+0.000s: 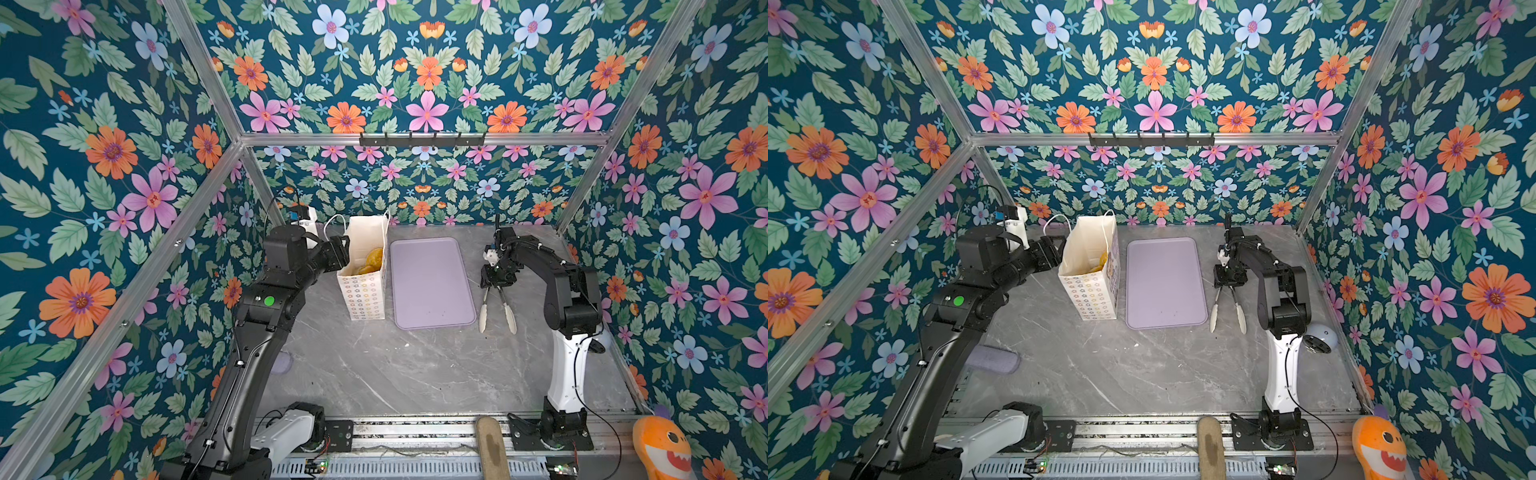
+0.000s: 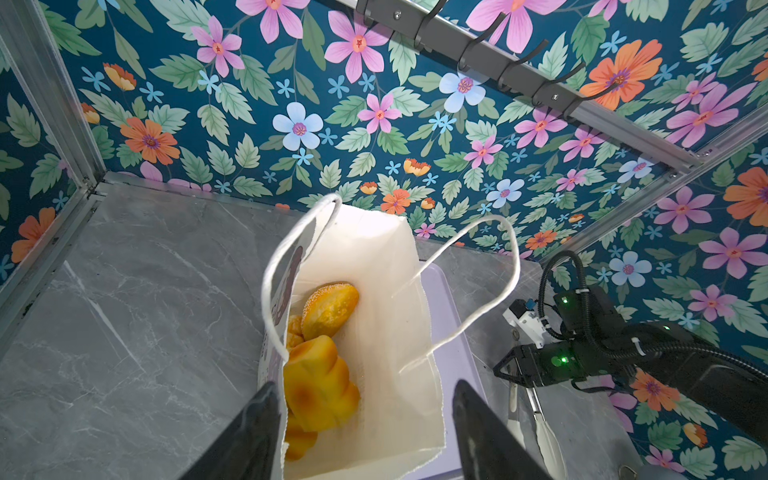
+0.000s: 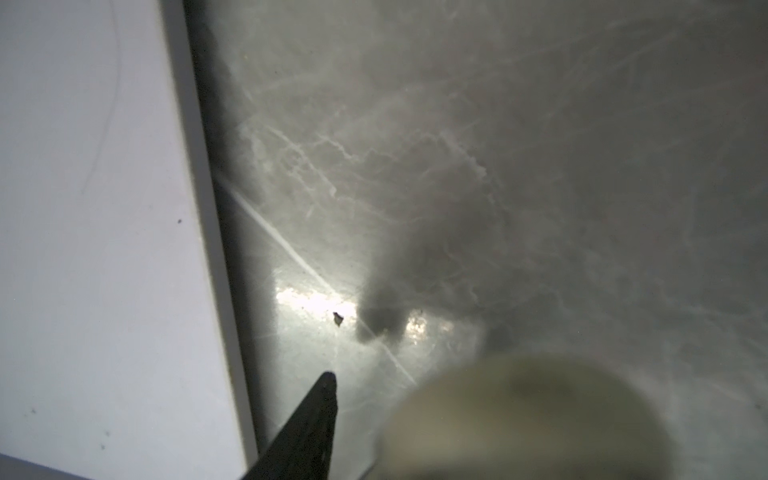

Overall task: Place the fake bread into the paper bag
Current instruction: 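Lower the tongs to the table beside the tray and open the right gripper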

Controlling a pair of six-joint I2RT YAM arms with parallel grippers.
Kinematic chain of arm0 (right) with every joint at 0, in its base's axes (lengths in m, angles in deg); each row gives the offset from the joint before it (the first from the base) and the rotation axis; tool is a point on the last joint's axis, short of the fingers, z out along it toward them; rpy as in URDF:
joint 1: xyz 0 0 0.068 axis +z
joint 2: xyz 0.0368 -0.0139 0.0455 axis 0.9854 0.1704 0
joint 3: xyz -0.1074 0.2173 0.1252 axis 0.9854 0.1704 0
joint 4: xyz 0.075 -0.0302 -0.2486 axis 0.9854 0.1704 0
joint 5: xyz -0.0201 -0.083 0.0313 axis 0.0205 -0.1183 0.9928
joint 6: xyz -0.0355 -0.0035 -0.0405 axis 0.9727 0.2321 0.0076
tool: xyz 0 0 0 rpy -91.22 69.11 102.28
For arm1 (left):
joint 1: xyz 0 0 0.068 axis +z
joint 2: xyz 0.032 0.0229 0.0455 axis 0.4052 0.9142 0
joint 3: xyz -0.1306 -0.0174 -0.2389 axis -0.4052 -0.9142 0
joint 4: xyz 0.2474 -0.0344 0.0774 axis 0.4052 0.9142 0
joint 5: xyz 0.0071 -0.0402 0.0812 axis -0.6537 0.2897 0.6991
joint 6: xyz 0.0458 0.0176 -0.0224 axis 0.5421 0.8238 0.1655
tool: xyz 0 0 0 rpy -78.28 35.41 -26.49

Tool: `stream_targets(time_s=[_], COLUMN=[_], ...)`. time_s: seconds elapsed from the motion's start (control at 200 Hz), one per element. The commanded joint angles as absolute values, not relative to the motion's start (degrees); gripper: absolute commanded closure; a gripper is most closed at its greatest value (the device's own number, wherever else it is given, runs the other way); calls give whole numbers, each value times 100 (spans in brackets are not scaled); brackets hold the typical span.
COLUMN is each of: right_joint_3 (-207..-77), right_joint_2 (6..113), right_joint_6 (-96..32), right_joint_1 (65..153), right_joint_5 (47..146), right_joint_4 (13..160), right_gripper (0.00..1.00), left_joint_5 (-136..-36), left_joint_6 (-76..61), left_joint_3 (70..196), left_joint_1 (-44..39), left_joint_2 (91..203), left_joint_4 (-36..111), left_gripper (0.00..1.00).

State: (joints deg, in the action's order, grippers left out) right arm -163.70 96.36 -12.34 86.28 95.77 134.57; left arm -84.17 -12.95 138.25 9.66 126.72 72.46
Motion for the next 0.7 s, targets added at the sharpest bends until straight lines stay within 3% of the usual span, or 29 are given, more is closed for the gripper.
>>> stream_targets(time_s=[0.0,0.305,0.695], right_joint_3=[-16339,-16498,-16986], right_joint_2=[9614,9799,9957], right_joint_6=[-1261,-1203,-217], right_joint_1=[8634,8627,8430], right_joint_5=[9560,9314,9207], right_joint_4=[13358,13487,13848], right_gripper=[47,45,42], left_joint_5=[-8417,-8427,-8435], left_joint_6=[-1285,-1295,-1290], left_joint_3=[13816,13832,13828], left_joint_1=[969,973,977], left_joint_2=[12655,12603,12585], left_joint_4=[7231,7231,7264], left_gripper=[33,33,33])
